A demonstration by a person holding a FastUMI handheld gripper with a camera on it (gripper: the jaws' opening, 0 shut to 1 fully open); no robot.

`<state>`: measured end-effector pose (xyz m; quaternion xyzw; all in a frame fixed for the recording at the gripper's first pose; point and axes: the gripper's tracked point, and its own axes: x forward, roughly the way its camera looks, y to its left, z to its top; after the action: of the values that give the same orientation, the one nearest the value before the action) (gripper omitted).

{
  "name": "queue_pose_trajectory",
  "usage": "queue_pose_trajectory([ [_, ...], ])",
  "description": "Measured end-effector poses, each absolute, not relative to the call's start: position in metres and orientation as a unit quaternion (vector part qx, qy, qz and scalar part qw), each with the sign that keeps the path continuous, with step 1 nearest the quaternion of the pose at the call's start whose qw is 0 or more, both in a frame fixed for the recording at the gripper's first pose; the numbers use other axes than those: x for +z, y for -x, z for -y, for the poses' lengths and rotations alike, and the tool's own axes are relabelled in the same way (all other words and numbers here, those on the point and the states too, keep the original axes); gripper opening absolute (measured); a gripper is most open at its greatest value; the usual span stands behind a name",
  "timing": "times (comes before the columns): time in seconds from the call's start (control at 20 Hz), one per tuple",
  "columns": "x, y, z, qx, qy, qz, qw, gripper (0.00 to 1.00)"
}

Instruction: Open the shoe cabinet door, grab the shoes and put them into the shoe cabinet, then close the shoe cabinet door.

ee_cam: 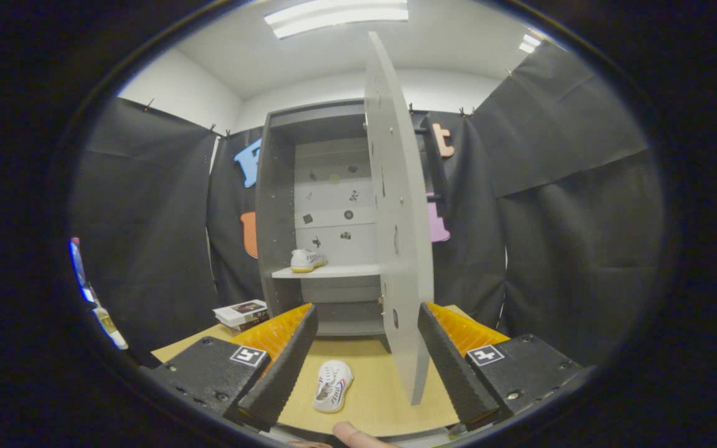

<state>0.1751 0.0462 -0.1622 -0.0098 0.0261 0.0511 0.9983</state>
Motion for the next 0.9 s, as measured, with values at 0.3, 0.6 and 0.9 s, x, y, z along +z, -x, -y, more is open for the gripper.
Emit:
queue_pose_trajectory([
  [0.3, -0.276, -0.222, -0.106, 0.05, 0.047, -0.113, 0.991, 1.0],
  [0.6, -0.372, -0.267, -0.143, 0.052, 0.049, -0.206, 0.976, 1.0],
  [0.9, -0.454, -0.297, -0.15, 0.015, 0.031, -0.301, 0.953, 0.97],
])
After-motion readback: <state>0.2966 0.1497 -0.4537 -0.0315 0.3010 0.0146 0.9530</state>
